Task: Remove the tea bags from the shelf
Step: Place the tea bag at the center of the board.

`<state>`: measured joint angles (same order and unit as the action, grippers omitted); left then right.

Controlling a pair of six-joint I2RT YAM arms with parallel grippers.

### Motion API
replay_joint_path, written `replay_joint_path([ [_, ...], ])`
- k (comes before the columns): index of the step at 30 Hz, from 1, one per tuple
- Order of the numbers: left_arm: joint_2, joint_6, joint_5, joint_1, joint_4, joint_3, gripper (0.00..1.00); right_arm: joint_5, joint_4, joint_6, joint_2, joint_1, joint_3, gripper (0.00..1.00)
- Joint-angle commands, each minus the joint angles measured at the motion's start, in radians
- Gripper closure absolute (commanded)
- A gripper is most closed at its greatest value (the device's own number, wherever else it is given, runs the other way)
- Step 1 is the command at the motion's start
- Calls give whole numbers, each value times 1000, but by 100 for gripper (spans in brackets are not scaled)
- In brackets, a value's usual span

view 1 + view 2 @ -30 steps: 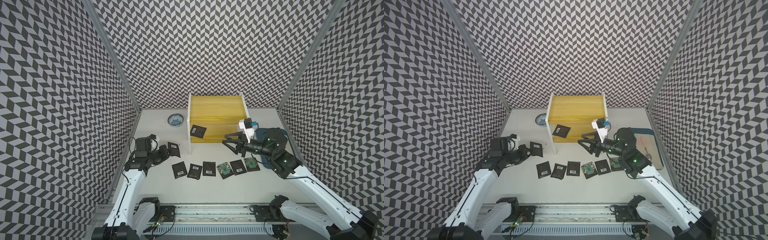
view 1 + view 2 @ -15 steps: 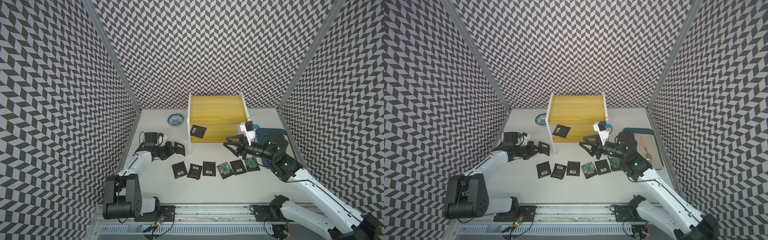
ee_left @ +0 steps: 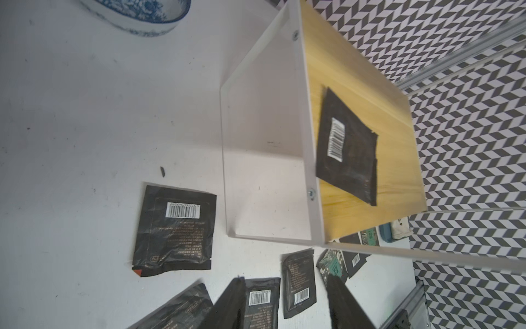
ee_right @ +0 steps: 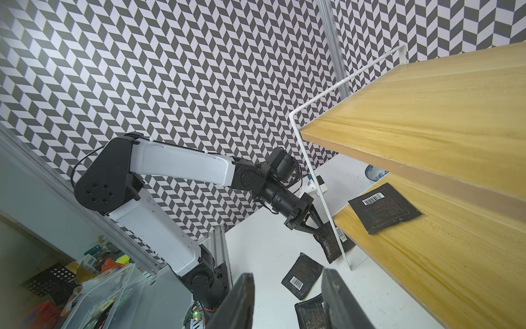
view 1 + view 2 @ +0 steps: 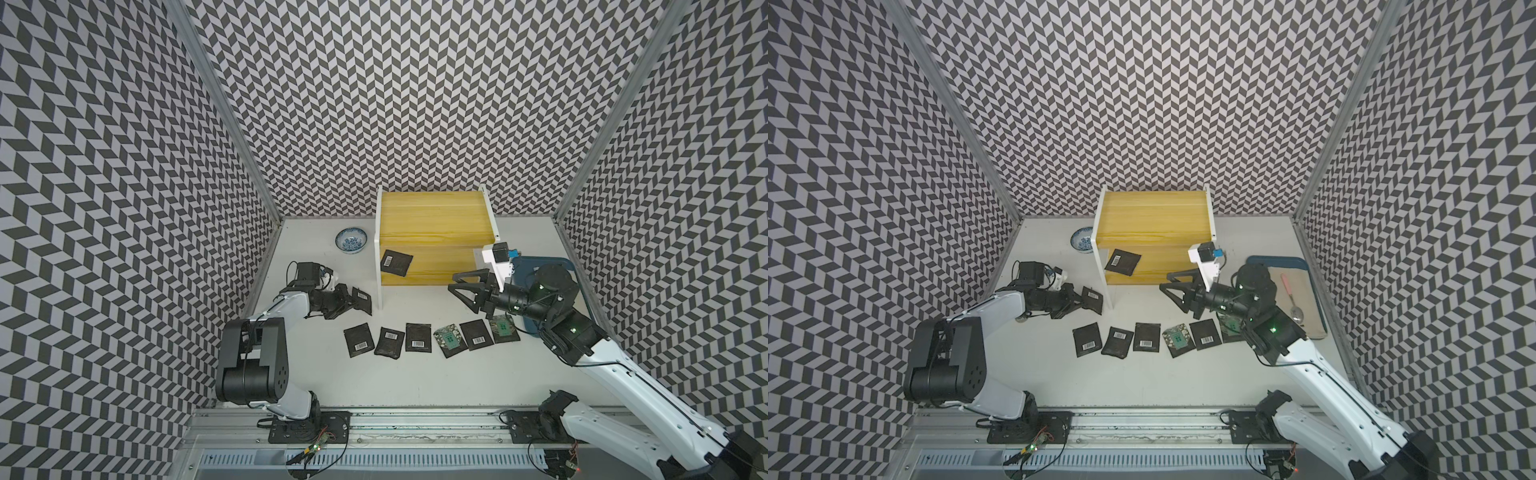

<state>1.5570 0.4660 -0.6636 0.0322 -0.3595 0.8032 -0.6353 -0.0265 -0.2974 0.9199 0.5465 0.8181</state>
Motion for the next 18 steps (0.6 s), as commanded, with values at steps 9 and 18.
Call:
replay_joint_path([
  [9, 67, -31, 105, -2, -25, 19, 85, 25, -25, 7, -40, -5, -25, 58],
  [18, 55, -32, 152, 6, -56, 42, 70, 22, -32, 2, -35, -4, -31, 58],
])
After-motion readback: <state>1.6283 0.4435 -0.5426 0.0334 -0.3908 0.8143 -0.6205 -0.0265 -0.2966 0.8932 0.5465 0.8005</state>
